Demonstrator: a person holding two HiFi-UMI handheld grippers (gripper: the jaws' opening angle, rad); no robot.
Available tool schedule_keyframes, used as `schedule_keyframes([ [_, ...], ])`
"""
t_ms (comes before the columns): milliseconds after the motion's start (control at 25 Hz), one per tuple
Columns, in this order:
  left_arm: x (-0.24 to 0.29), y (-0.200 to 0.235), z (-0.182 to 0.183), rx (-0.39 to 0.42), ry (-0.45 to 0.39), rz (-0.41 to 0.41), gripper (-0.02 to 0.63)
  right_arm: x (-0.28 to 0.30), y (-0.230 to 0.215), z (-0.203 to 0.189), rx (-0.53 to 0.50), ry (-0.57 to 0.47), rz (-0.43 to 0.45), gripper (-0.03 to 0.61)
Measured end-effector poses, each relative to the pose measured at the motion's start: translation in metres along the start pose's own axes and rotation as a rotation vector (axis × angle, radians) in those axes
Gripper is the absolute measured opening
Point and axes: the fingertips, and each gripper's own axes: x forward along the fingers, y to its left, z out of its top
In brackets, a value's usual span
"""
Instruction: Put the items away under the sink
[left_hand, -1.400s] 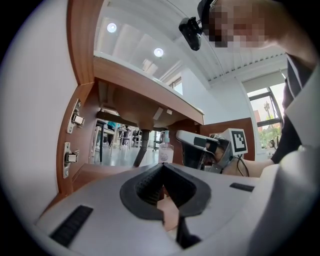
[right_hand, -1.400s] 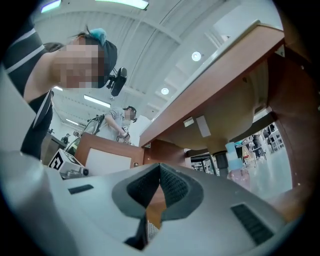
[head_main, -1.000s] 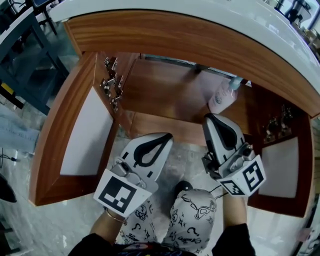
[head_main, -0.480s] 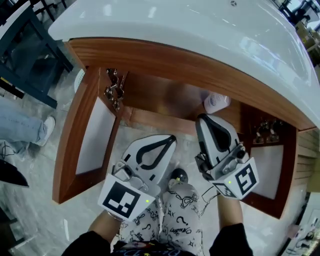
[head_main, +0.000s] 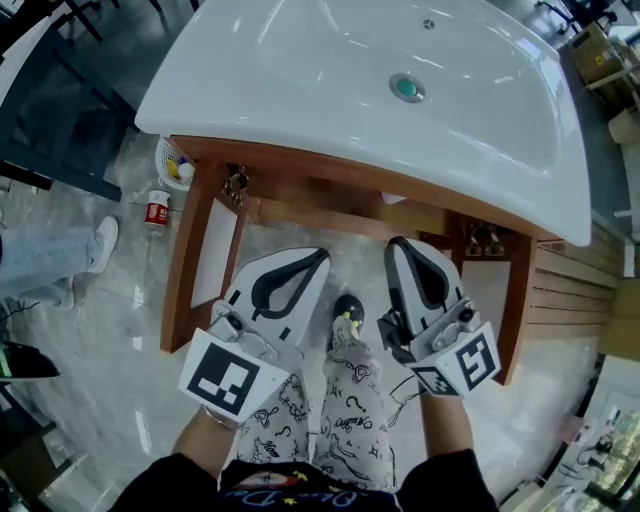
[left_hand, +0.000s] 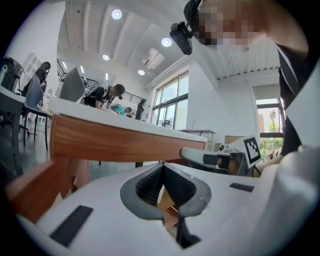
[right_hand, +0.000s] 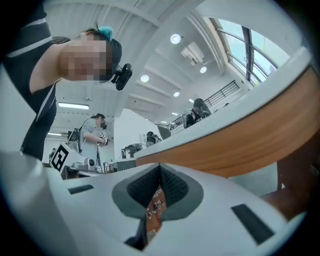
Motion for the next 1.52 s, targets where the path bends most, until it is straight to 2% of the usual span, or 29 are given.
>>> schedule_keyframes([
  [240,-0.018,-0.004,0.067,0.009,0.010,0.028,0.008,-0.004,0.012,0.064,0.032,0.001,-0.030,0.008],
  [440,-0.027,-0.015,0.121,0.012,-0.002,0.037,0.008,0.002,0.025,0.115,0.029,0.008,-0.007,0.008],
  [720,-0.034,-0.034,0.171,-0.018,0.002,0.051,0.008,0.016,0.036,0.173,0.041,0.007,0.022,0.008],
  [920,-0.037,-0.035,0.213,0.017,-0.009,0.071,0.008,0.023,0.043,0.215,0.063,-0.021,0.026,0.008],
  [1080,-0.034,-0.037,0.246,0.043,-0.032,0.074,0.008,0.032,0.053,0.242,0.041,-0.023,0.066,0.008],
  [1320,-0.026,-0.037,0.281,0.005,-0.067,0.093,0.008,0.042,0.052,0.275,0.052,-0.038,0.098,0.008],
  [1520,-0.020,-0.042,0.303,0.011,-0.097,0.093,0.008,0.047,0.052,0.287,0.013,-0.015,0.109,0.008],
])
